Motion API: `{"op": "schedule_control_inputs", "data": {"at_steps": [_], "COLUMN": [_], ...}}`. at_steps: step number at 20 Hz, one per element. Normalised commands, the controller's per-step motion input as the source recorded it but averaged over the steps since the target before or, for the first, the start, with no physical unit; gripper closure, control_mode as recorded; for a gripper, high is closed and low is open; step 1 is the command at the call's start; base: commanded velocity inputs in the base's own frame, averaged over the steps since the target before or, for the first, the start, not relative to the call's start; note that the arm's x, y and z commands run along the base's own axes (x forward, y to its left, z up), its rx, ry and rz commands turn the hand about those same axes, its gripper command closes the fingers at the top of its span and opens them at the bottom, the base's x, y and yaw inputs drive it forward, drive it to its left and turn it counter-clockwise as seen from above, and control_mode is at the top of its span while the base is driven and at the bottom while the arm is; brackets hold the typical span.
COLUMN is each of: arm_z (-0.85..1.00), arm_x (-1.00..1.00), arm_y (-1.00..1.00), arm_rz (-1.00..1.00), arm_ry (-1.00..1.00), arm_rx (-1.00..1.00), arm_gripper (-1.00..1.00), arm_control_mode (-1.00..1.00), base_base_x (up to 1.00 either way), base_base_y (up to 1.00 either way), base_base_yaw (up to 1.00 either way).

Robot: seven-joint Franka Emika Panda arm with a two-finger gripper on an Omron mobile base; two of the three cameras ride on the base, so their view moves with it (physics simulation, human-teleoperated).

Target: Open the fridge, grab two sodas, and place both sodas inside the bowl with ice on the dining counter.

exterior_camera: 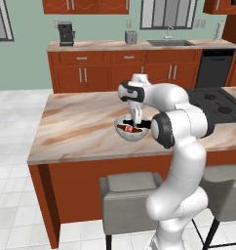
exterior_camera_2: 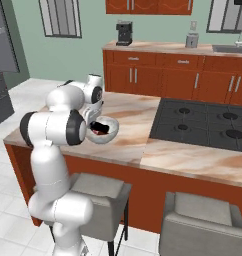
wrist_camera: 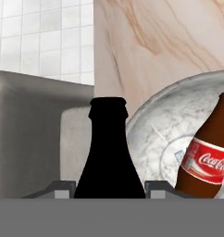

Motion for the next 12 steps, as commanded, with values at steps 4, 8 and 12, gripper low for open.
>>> {"op": "schedule_control_inputs", "data": {"at_steps": [4,8,12], "arm_z": [-0.23,-0.23,-0.24], "arm_x": [0.40,0.36,0.37], "arm_y": [0.00,0.00,0.00], "arm_rz": [0.03,0.04,0.04], "arm_ry": [0.00,0.00,0.00], "arm_rx": [0.00,0.00,0.00], "arm_gripper": [1.00,1.00,1.00], "arm_control_mode": [-1.00,-1.00,-1.00], "base_base_x": [0.00,0.00,0.00], "base_base_y": [0.00,0.00,0.00], "base_base_yaw": [0.00,0.00,0.00]}}
